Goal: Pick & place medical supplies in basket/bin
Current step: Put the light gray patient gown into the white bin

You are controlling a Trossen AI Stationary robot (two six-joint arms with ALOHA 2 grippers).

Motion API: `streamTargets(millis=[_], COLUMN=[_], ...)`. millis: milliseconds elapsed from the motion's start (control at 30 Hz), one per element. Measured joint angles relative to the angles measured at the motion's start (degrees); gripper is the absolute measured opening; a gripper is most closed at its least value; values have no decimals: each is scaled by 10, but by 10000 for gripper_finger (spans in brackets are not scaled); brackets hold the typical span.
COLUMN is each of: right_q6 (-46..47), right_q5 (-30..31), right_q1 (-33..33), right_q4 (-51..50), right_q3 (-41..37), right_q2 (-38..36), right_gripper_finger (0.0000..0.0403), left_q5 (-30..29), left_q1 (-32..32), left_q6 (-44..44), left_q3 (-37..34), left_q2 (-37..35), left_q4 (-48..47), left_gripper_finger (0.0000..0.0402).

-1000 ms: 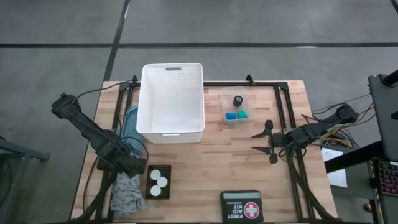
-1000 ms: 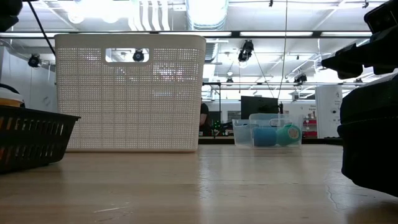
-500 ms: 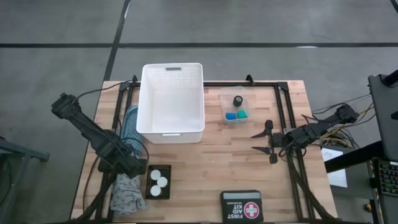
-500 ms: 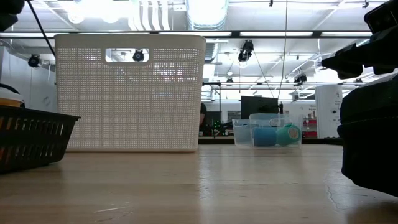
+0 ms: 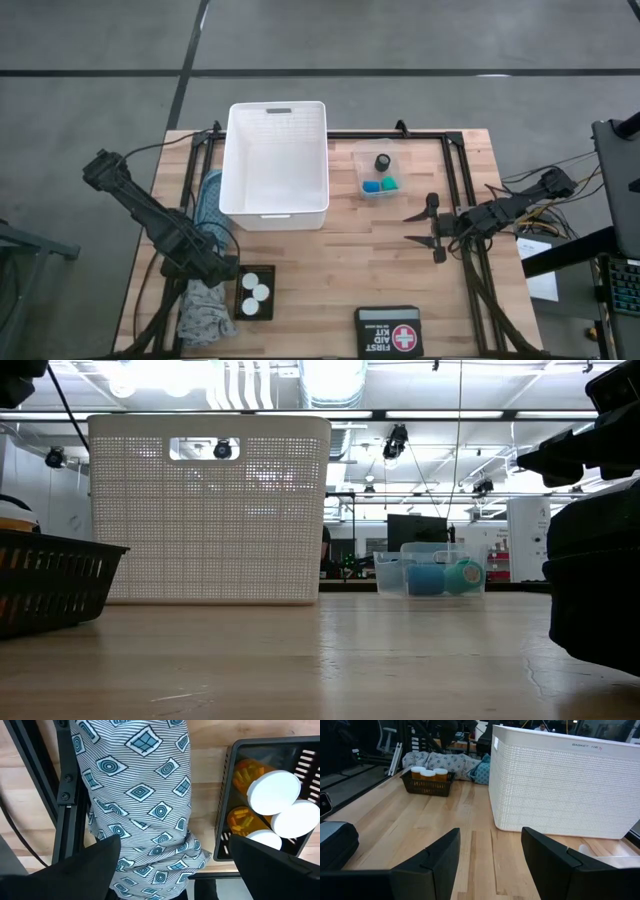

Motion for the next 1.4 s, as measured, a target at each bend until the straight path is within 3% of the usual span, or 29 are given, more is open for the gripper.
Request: streamTargets(millis=[767, 1400], right_q6=[0, 0], right_q5=[0, 0], right_q1=[0, 0], right_q4=[0, 0], right_q3=[0, 0], right_q2=[0, 0], right_gripper_finger=[206, 206], left_q5=[-37, -60], left_q1=[-1, -1], left_q6=[-25, 6], left_q3=[0, 0], left_q2=[0, 0], left_q4=[74, 96], left_gripper_finger=[375, 371])
